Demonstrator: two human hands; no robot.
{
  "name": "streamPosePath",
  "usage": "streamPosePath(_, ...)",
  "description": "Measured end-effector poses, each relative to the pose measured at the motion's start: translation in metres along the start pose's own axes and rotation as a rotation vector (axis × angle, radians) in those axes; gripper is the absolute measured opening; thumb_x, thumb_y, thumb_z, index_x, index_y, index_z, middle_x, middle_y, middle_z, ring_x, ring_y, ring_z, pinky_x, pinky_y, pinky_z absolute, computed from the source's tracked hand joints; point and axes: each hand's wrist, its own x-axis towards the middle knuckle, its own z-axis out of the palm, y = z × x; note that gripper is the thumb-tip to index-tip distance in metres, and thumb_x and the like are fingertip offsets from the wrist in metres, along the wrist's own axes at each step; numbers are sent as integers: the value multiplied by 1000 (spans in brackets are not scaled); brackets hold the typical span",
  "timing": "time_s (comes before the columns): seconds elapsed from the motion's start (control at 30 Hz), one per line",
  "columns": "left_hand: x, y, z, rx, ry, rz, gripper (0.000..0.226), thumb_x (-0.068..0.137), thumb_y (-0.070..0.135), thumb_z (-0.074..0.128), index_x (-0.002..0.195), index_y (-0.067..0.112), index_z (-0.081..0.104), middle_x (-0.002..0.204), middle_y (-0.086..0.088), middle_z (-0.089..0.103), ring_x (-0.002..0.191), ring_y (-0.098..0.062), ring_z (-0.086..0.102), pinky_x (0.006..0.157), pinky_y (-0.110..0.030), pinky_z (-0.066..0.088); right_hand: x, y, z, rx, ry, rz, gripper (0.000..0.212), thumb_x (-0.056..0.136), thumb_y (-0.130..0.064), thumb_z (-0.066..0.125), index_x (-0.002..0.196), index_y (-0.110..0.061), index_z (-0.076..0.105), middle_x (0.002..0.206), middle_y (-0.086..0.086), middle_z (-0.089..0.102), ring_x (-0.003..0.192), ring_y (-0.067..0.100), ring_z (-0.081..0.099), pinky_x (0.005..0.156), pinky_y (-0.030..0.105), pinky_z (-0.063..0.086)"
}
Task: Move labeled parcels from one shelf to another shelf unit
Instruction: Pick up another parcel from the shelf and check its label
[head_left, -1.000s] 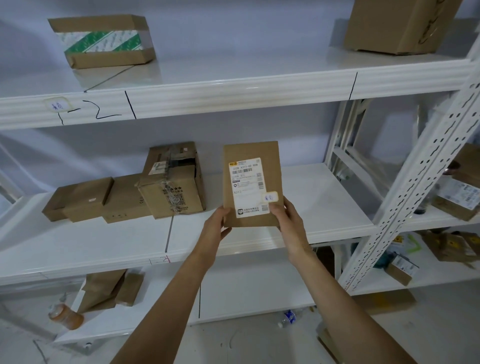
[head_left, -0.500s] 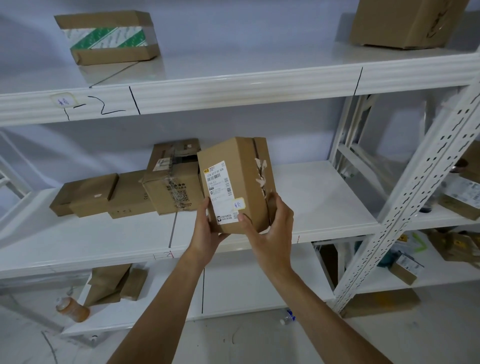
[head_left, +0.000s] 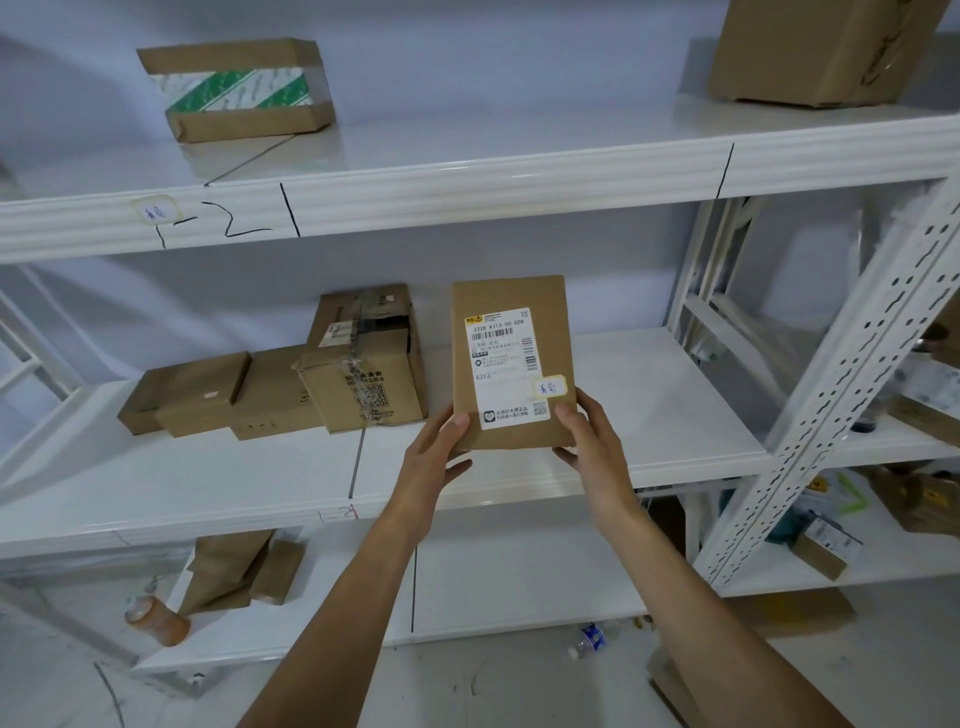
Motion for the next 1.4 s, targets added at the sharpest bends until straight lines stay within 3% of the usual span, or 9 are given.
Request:
streamPosePath(0.13,-2,-1,0,16,-3,-1,54,95,48,65,146,30,56,137,-3,68,130,-25,62,113,-50,49,0,-1,-1,43,1,23,43,99,-35,63,141,-32,56,111,-15,74,109,1,66,112,45,49)
streamPosePath(0.27,-9,2,4,24,5,34,68,82,55,67,146,33,55,137,-4,67,129,-25,63,112,-51,50,-2,1,-6,70,-28,20,59,87,-45,65,143,-34,54,117,-15,75,114,3,67,111,44,49)
streamPosePath(0.4,-16,2,7,42,13,80,84,68,68,70,144,36,57,128,2,72,124,-20,66,106,-46,55,-8,5,-9,66,-58,-20,59,87,-47,59,144,-32,53,116,-16,77,109,-1,70,108,40,50)
streamPosePath(0.6,-25,5,7,39,4,111,67,66,67,69,130,47,61,119,9,75,114,-14,71,98,-38,59,-17,6,-11,101,-78,-87,62,85,-45,60,145,-28,53,119,-13,77,108,-1,70,93,28,50)
streamPosePath(0.67,-31,8,5,35,6,126,64,66,65,71,127,48,63,116,9,78,113,-15,73,93,-34,60,-23,3,-12,111,-80,-116,70,79,-50,65,145,-27,53,122,-10,76,114,3,69,97,29,50)
streamPosePath(0.77,-43,13,3,7,8,160,76,67,60,71,137,35,61,121,1,77,113,-16,73,93,-32,58,-35,-2,-14,100,-89,-175,76,78,-54,64,147,-25,51,129,-8,73,123,9,66,106,33,48)
streamPosePath(0.9,-61,12,2,-18,24,195,72,67,59,75,134,37,63,121,1,77,117,-20,71,102,-43,54,-53,-3,-13,85,-91,-255,73,85,-49,60,150,-19,47,137,-6,69,128,10,63,100,24,52)
streamPosePath(1.07,-74,12,0,9,31,213,99,61,77,78,146,30,56,132,-4,72,127,-28,66,112,-60,46,-63,-4,-11,77,-91,-297,72,86,-47,60,150,-17,47,137,-4,69,130,12,62,99,19,49)
streamPosePath(1.4,-81,11,4,41,43,209,97,61,81,74,144,34,57,130,2,74,127,-24,66,110,-58,49,-66,-4,-11,62,-89,-304,71,87,-46,58,149,-15,48,136,-3,69,129,13,62,99,18,48)
